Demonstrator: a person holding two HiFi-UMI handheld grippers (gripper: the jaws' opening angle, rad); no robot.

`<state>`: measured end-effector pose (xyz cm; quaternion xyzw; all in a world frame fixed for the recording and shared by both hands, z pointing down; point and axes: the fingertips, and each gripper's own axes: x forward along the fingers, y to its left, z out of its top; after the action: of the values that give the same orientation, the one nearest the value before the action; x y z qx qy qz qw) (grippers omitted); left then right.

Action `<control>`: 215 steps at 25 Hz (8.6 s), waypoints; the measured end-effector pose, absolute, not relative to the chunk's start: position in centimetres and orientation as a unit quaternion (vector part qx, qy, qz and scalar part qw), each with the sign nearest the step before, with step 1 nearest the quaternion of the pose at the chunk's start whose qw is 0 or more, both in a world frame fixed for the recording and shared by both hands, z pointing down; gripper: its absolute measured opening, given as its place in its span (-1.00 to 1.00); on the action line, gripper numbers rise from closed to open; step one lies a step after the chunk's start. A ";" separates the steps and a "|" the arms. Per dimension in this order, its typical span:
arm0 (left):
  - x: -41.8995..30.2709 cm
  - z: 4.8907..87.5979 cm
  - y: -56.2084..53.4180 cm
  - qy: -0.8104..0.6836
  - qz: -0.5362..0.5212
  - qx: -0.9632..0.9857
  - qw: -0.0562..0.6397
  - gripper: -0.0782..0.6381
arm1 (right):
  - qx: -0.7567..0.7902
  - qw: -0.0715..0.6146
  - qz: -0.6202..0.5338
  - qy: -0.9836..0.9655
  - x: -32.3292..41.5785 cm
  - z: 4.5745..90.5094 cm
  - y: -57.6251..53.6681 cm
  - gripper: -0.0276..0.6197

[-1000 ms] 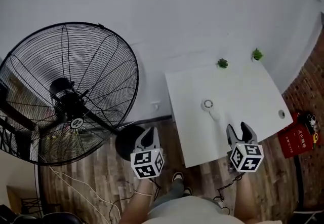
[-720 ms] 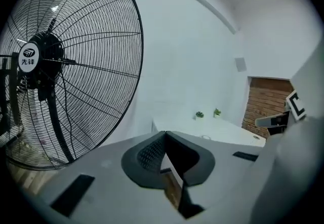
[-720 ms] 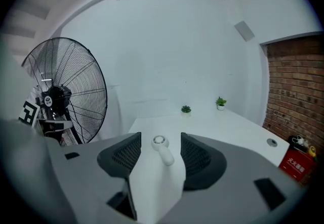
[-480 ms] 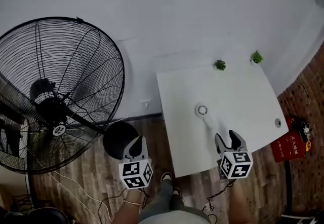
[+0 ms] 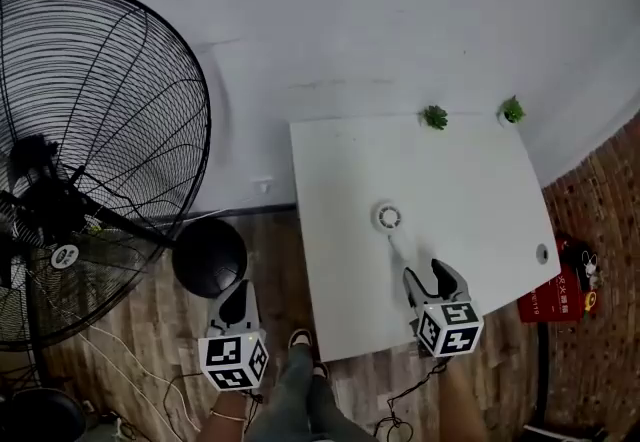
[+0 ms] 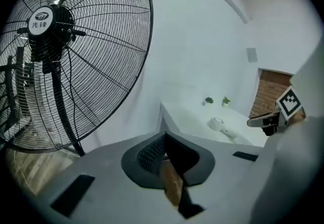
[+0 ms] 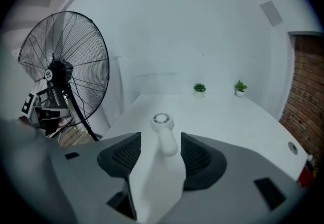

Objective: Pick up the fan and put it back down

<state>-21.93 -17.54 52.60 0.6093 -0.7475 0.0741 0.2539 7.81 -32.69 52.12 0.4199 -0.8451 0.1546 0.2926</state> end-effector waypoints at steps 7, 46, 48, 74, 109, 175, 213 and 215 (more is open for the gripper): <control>-22.3 54.6 -18.7 -0.741 0.090 0.609 0.267 -0.75 | 0.392 0.320 0.154 -0.849 6.5 54.7 -34.9 -0.16; -22.2 60.4 -21.2 -0.718 0.095 0.615 0.311 -0.75 | 0.308 0.411 0.158 -0.844 3.5 61.3 -38.7 -0.20; -22.2 60.4 -21.4 -0.718 0.094 0.615 0.312 -0.75 | 0.309 0.410 0.160 -0.843 3.5 61.3 -38.7 -0.21; -23.0 58.8 -20.2 -0.722 0.084 0.618 0.301 -0.75 | 0.348 0.398 0.144 -0.836 3.9 59.1 -37.9 -0.34; -10.8 24.1 -26.0 -0.639 -0.058 0.767 0.015 -0.75 | 0.651 0.000 -0.032 -0.759 16.8 21.8 -26.3 -0.34; -15.9 56.8 -28.0 -0.637 0.133 0.711 0.265 -0.75 | 0.581 0.247 0.264 -0.729 9.5 57.8 -29.0 -0.34; -18.1 58.8 -25.8 -0.642 0.132 0.699 0.284 -0.75 | 0.576 0.277 0.295 -0.710 6.6 60.2 -27.3 -0.11; -18.1 58.8 -25.7 -0.643 0.132 0.699 0.284 -0.75 | 0.576 0.278 0.294 -0.710 6.6 60.2 -27.3 -0.11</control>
<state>-18.14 -25.69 58.75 0.6988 -0.6431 0.1315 0.2842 6.61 -27.28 60.18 0.5762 -0.7101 0.2939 0.2783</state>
